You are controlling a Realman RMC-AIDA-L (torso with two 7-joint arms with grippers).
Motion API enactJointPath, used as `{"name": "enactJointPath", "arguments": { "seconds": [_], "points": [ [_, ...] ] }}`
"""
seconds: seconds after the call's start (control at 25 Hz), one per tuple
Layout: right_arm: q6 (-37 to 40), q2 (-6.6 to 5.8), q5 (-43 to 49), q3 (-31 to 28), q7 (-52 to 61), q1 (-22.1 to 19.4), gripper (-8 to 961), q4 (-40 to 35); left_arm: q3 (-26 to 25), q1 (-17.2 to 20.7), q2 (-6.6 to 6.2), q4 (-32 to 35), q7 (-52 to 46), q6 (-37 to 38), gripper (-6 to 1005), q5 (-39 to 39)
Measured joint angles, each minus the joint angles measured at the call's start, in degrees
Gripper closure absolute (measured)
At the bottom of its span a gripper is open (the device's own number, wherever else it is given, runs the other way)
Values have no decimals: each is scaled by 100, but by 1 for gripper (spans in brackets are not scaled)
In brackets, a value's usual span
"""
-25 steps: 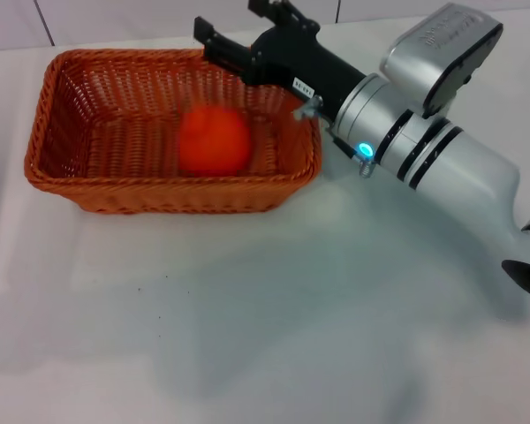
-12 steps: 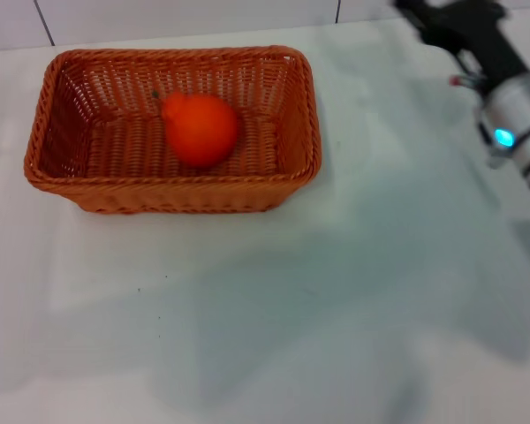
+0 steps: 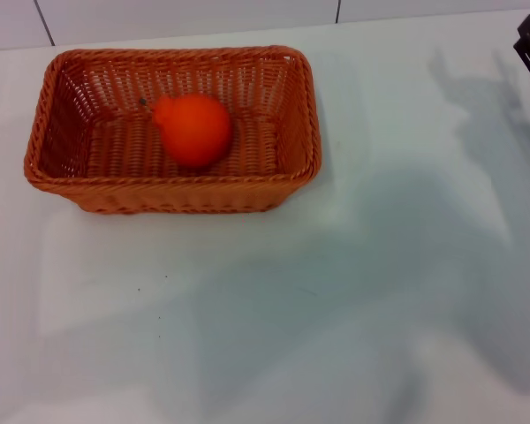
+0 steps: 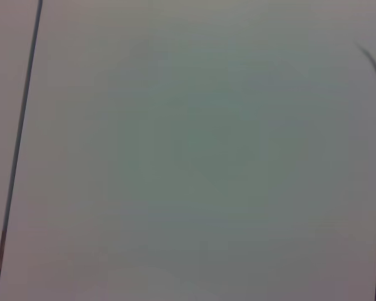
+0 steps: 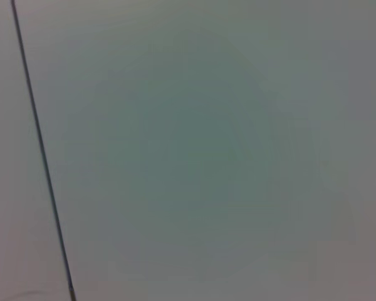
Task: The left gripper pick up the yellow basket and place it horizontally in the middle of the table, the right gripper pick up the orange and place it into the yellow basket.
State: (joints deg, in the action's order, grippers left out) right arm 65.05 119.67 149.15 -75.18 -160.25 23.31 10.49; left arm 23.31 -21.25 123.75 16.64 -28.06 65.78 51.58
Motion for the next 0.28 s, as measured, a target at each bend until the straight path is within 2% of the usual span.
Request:
{"name": "enactJointPath", "arguments": {
  "seconds": [0.28],
  "points": [
    [-146,12,1,-67,-13,-37,7,-74,6,9,7,-133,287,-189,97,7]
  ]
}}
